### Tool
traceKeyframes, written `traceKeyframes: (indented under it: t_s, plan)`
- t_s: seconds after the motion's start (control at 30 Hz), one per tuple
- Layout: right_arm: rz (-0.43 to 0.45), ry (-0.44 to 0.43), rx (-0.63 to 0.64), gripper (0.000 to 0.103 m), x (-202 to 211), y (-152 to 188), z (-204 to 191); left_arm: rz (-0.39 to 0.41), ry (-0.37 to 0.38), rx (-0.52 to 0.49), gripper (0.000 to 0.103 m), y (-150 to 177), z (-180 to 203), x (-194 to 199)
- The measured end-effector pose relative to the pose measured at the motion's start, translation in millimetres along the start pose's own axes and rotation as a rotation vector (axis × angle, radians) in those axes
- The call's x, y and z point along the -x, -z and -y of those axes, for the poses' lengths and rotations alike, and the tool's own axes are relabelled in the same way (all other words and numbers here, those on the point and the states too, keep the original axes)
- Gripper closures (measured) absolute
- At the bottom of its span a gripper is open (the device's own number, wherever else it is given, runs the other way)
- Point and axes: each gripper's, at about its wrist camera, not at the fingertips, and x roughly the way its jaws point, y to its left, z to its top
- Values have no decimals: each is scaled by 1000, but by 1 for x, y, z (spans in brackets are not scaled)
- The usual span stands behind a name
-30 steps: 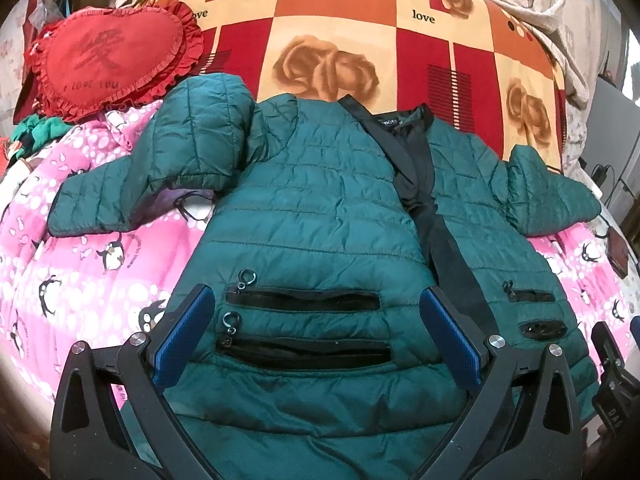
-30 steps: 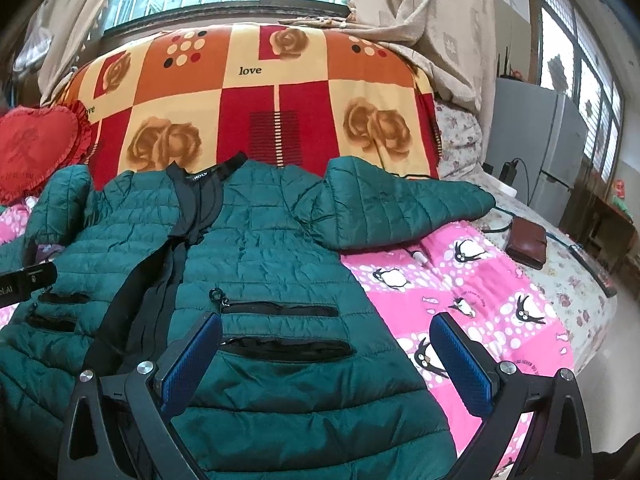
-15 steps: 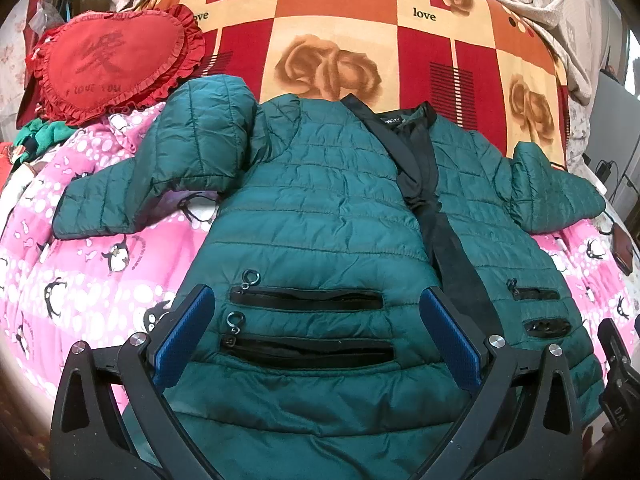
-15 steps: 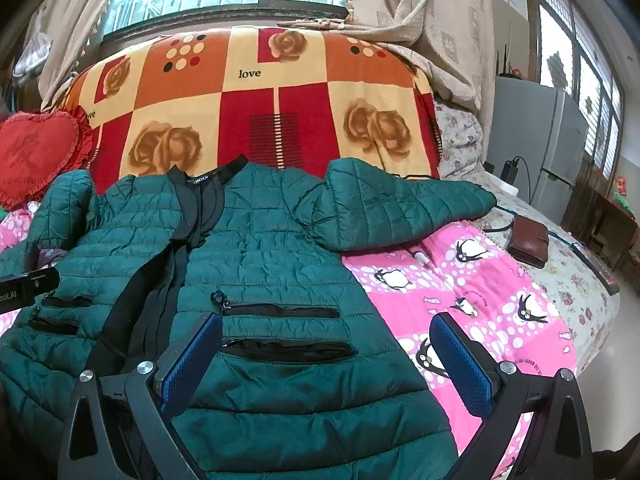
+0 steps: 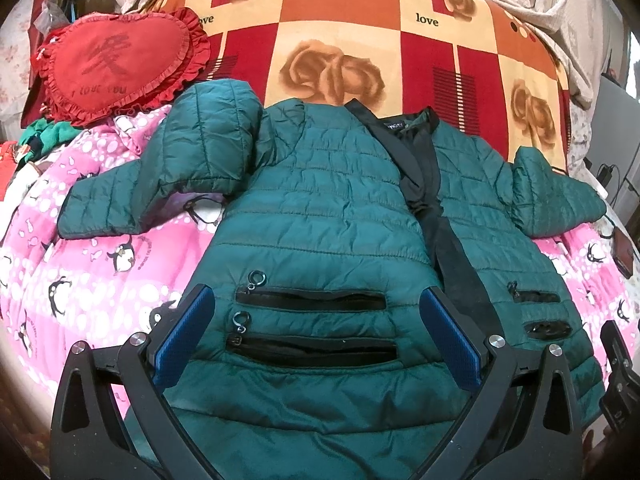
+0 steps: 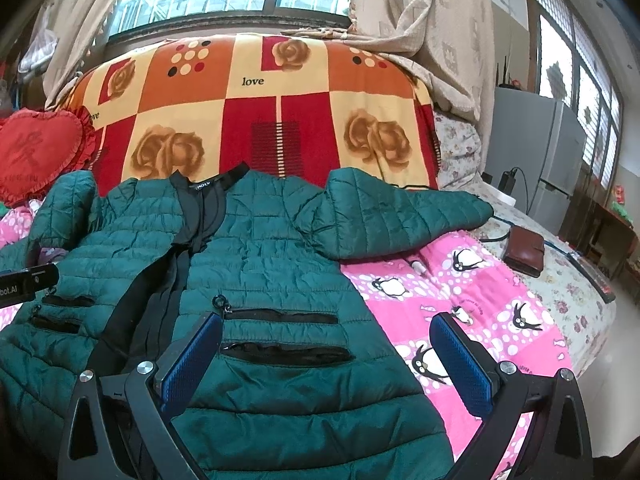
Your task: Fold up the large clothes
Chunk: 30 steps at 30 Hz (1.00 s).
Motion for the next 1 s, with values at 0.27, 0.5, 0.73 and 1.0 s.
traceKeyframes:
  t_s: [0.27, 0.5, 0.73, 1.0]
  plan:
    - [3, -1, -6, 0, 1, 0, 2, -2, 0, 4, 0, -1, 0, 1]
    - [-1, -6, 0, 0, 2, 0, 2, -15, 146, 79, 0, -11, -25, 2]
    - [-6, -17, -18, 0, 1, 0, 2, 98, 53, 186, 0, -43, -114, 11]
    - [-9, -24, -26, 0, -1, -1, 4, 55, 7, 319, 0, -32, -241, -22]
